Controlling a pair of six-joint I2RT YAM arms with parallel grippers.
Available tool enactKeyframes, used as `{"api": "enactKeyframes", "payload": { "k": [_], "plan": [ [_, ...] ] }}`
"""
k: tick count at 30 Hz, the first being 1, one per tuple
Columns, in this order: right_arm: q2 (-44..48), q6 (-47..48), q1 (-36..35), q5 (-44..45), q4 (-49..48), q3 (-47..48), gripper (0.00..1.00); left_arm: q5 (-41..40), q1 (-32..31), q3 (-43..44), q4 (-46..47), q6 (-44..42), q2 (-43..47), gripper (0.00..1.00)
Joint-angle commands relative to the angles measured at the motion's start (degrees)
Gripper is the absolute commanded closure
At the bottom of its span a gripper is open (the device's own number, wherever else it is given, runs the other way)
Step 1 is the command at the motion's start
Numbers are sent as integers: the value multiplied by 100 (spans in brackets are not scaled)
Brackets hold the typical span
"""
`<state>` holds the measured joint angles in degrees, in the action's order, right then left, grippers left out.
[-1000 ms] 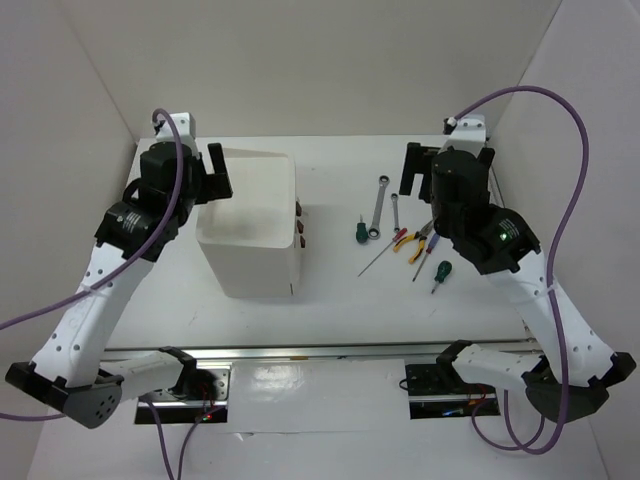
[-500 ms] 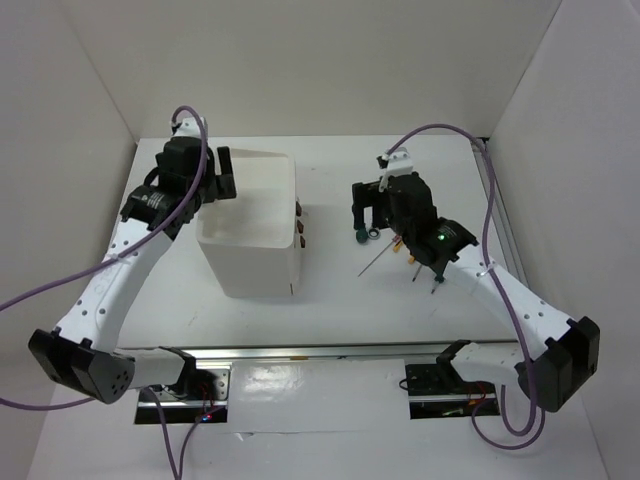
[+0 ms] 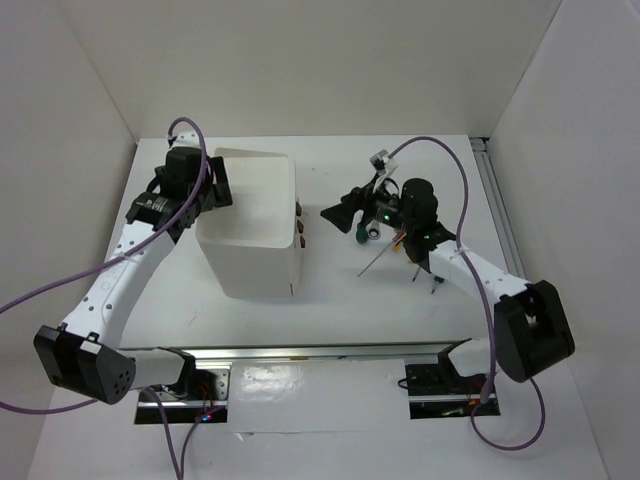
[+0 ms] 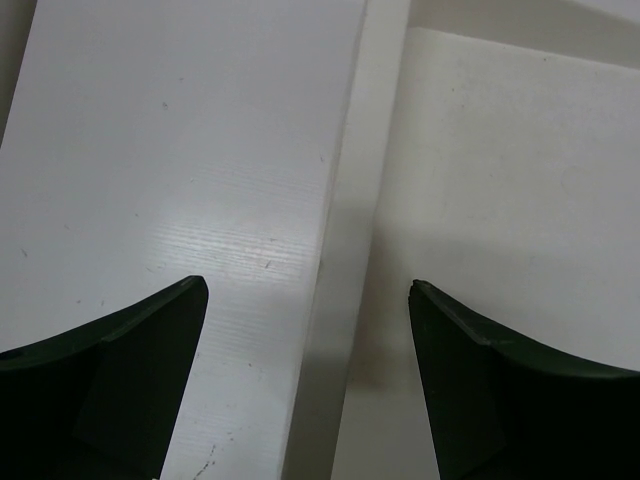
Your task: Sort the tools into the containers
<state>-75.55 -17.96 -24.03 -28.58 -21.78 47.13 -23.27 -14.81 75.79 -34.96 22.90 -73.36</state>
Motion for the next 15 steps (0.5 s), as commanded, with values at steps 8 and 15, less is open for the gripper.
{"api": "enactKeyframes", "payload": {
  "k": [8,15],
  "plan": [
    [-1945,-1685,470,-2126,-3517,358,18,182,31,-152,-55,22,235,40],
    [-2315,-1544,232,-2082,-3447,613,15,182,-22,-152,-55,-31,235,52]
  ]
}}
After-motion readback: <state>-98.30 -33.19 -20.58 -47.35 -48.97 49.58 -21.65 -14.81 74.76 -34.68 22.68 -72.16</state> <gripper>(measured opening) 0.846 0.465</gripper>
